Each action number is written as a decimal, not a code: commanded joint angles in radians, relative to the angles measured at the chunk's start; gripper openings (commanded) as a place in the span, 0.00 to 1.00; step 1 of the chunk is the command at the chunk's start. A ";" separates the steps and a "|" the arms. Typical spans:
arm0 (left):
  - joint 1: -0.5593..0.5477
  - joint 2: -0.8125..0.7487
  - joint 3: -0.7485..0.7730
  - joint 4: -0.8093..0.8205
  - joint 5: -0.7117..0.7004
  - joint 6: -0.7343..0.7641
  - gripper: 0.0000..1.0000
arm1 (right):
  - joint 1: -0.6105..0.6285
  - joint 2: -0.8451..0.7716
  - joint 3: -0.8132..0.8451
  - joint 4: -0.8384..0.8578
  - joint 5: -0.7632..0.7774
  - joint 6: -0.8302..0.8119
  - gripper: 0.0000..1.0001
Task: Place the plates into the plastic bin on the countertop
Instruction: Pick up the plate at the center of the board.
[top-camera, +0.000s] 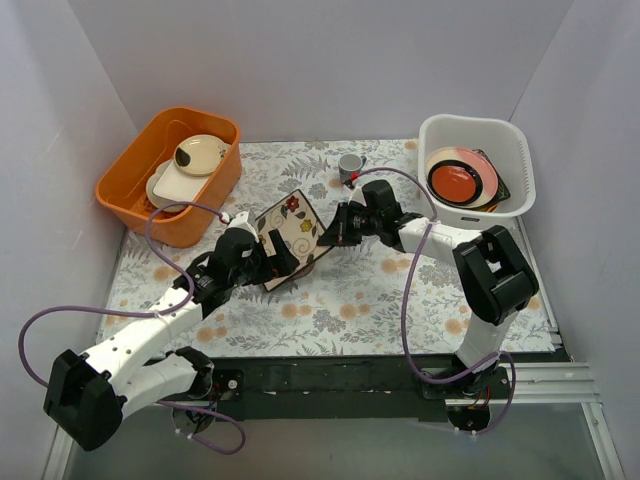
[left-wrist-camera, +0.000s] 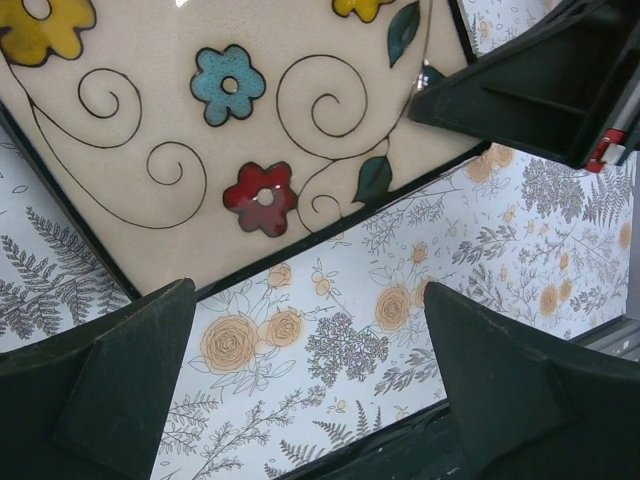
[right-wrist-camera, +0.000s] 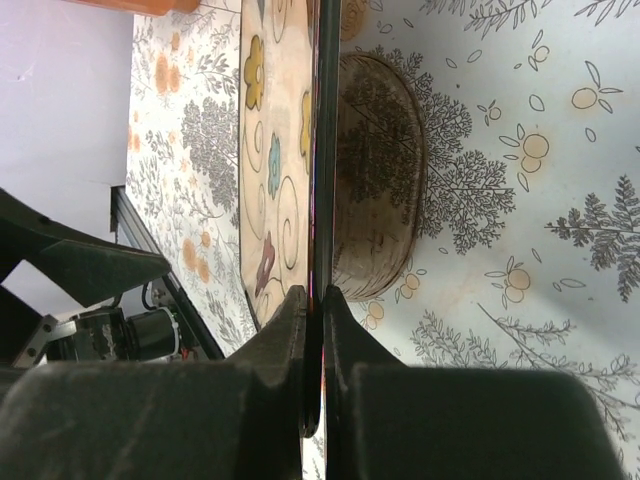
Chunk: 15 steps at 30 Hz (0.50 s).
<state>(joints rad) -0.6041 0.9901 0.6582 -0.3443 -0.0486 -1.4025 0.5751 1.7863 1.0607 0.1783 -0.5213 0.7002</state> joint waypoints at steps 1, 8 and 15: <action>0.004 0.015 0.006 0.001 -0.004 -0.001 0.98 | -0.015 -0.151 0.082 0.130 -0.057 -0.001 0.01; 0.003 0.018 0.011 0.024 0.000 0.013 0.98 | -0.038 -0.199 0.062 0.135 -0.066 0.005 0.01; 0.004 0.054 0.024 0.082 0.026 0.042 0.98 | -0.058 -0.261 -0.005 0.148 -0.059 0.016 0.01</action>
<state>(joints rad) -0.6041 1.0271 0.6582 -0.3088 -0.0406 -1.3937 0.5293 1.6485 1.0496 0.1307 -0.5095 0.6922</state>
